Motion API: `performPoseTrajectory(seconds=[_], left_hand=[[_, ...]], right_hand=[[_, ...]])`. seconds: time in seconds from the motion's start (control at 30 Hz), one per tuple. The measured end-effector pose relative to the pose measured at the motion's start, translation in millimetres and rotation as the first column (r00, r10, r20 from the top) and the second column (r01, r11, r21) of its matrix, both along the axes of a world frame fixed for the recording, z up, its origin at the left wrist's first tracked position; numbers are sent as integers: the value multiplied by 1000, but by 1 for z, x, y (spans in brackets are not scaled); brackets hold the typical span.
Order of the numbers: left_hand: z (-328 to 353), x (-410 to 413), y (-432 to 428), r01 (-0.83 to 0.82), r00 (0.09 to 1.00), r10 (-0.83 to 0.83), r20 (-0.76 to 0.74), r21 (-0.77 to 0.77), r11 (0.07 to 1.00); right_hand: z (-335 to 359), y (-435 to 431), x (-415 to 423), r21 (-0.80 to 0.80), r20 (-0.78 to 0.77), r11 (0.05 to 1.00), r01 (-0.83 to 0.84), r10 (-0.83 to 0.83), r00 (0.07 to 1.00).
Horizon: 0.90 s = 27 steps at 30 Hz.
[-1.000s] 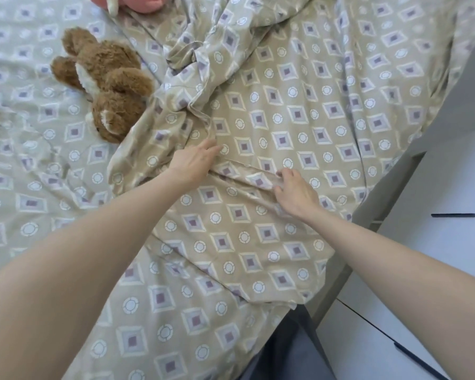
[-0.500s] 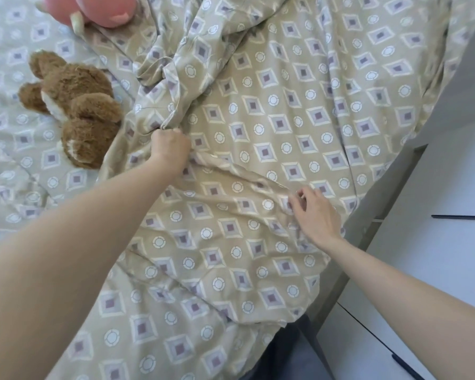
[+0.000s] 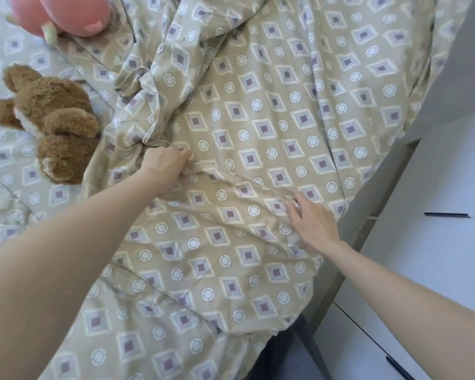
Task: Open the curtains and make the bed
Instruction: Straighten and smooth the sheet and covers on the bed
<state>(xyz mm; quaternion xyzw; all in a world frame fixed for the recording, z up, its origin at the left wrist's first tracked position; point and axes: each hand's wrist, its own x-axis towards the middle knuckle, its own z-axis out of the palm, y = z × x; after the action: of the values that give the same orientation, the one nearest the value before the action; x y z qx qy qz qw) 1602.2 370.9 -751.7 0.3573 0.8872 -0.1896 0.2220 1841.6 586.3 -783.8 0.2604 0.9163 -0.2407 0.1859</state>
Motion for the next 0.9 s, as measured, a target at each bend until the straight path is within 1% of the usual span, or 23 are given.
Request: performPoseTrajectory(seconds=[0.07,0.17,0.27,0.33,0.4,0.43,0.47,0.5,0.57,0.6,0.63,0.7,0.73,0.77,0.8,0.87,0.9], left_hand=[[0,0,7,-137,990,139,-32,50,989],[-1,-3,19,-329,939,339,-54,144,933],[-4,8,29,-484,871,491,32,231,844],[-7,22,36,-520,850,518,97,307,797],[-10,42,43,-501,864,484,141,346,794],[-13,52,44,-470,882,449,146,353,809],[-16,63,47,-428,903,405,141,364,827],[-19,73,49,-380,925,358,131,380,843],[-23,94,52,-267,964,247,103,416,869],[-25,103,53,-209,978,188,92,427,880],[-27,112,54,-154,988,129,87,430,889],[-31,128,53,-71,996,41,80,427,902],[-31,137,53,-41,998,12,68,438,898],[-32,144,51,-18,999,-3,45,461,887],[-31,152,49,0,1000,-7,11,488,873],[-30,171,43,31,999,-16,-32,538,843],[-31,180,38,50,999,-44,-24,557,829]], right_hand=[[-3,9,8,47,83,998,-46,42,996],[-3,22,22,132,168,984,-122,99,981],[-4,31,36,214,259,966,-147,89,962],[-3,33,43,175,286,981,-79,27,958],[-1,33,51,144,250,989,-19,-18,968],[0,34,54,158,232,987,-35,-2,973],[1,36,57,166,259,984,-62,17,966],[2,39,59,149,332,984,-94,40,942],[7,46,63,79,518,988,-131,72,852],[9,49,66,83,567,989,-124,56,822],[11,52,68,135,568,984,-118,21,823],[11,56,73,300,465,950,-90,-64,883],[12,57,78,337,400,941,-39,-106,910],[13,57,81,320,344,947,29,-145,928],[13,56,84,262,308,959,106,-187,933],[17,47,94,139,295,969,206,-239,925],[18,39,99,96,315,973,210,-230,921]])
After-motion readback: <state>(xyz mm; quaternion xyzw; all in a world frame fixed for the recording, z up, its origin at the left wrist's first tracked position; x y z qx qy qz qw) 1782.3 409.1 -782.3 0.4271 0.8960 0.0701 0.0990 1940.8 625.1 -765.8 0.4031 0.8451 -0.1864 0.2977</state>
